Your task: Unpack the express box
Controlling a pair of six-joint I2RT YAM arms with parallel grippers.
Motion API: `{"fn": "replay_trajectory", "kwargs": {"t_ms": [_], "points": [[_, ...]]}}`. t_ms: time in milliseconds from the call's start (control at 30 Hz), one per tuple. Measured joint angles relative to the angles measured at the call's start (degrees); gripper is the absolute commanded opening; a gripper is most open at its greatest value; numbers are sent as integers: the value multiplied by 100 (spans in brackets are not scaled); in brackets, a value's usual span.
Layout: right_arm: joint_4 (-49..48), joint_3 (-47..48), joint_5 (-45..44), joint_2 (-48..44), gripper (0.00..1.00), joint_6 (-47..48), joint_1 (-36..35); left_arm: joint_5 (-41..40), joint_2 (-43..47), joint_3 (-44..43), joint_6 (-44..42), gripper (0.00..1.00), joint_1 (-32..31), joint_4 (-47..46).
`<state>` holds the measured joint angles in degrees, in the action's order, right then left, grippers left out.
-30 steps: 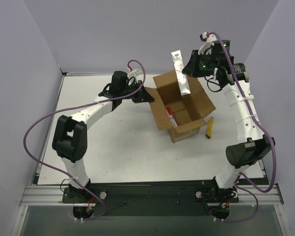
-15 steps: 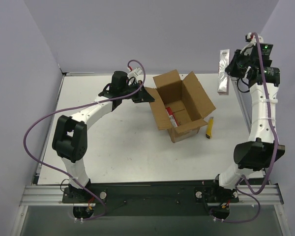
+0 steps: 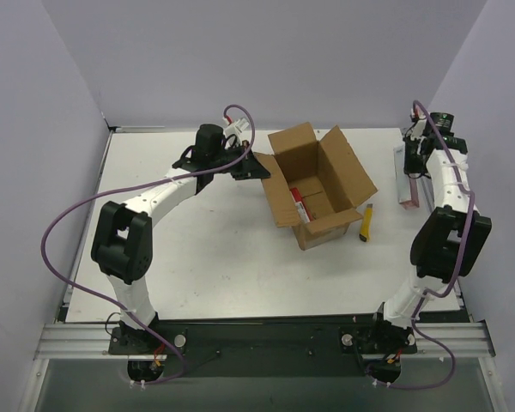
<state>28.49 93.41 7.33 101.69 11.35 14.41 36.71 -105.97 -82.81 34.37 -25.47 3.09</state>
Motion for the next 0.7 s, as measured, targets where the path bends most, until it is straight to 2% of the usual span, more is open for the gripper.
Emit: {"fn": "replay_trajectory", "kwargs": {"t_ms": [267,300,400,500,700], "points": [[-345,0,-726,1058,0,824,-216,-2,9,9,-24,0,-2,4],[-385,0,-859,1163,14,927,-286,-2,15,13,-28,0,-2,7],[-483,-4,-1239,1410,38,1231,-533,-4,52,61,-37,0,-7,7],[-557,-11,-1558,1447,47,1447,-737,-4,76,81,-42,0,-11,13],[-715,-90,-1766,1355,49,1512,-881,-2,85,83,-61,0,-31,22]]}}
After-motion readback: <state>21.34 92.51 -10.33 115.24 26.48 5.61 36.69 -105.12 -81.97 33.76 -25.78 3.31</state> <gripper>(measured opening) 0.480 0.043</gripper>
